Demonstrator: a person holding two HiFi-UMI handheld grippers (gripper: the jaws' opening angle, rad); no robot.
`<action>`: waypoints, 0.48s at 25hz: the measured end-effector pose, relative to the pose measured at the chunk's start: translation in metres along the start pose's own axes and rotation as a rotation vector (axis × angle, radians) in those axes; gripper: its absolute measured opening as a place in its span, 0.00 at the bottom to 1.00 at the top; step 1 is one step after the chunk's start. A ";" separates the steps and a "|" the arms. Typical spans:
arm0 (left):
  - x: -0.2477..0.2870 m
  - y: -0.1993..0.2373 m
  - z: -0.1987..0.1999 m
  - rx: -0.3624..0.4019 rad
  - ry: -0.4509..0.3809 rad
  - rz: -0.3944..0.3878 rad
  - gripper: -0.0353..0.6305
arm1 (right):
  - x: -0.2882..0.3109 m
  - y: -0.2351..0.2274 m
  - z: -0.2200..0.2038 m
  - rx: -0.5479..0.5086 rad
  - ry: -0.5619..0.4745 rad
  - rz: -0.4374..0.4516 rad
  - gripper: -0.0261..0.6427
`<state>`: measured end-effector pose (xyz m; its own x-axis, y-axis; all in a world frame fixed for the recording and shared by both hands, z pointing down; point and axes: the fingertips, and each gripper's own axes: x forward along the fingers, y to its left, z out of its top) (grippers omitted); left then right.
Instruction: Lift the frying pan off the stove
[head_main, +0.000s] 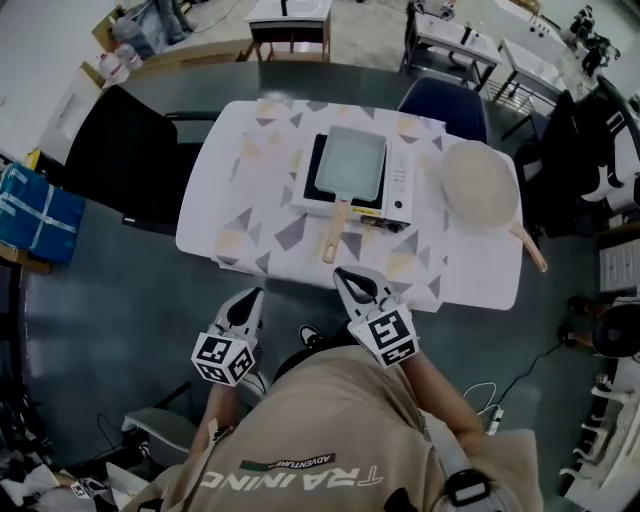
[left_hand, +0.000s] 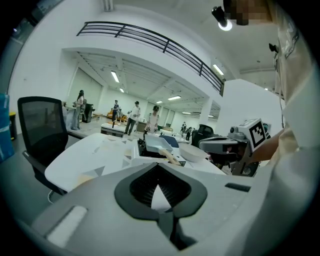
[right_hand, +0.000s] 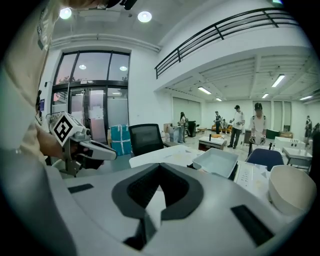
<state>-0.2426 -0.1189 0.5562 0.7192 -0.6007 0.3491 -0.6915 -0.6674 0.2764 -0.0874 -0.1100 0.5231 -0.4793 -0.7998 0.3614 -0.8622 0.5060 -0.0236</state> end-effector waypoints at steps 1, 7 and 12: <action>0.004 0.001 0.003 -0.001 0.002 -0.017 0.04 | -0.002 -0.002 -0.001 0.007 0.010 -0.017 0.03; 0.037 0.003 0.013 -0.023 0.005 -0.108 0.04 | -0.002 -0.019 -0.005 0.025 0.039 -0.090 0.03; 0.058 0.004 0.015 -0.039 0.051 -0.159 0.04 | 0.018 -0.036 -0.013 0.047 0.040 -0.094 0.03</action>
<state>-0.2028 -0.1630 0.5644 0.8162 -0.4654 0.3425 -0.5721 -0.7338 0.3663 -0.0631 -0.1378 0.5427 -0.3903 -0.8290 0.4006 -0.9101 0.4131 -0.0317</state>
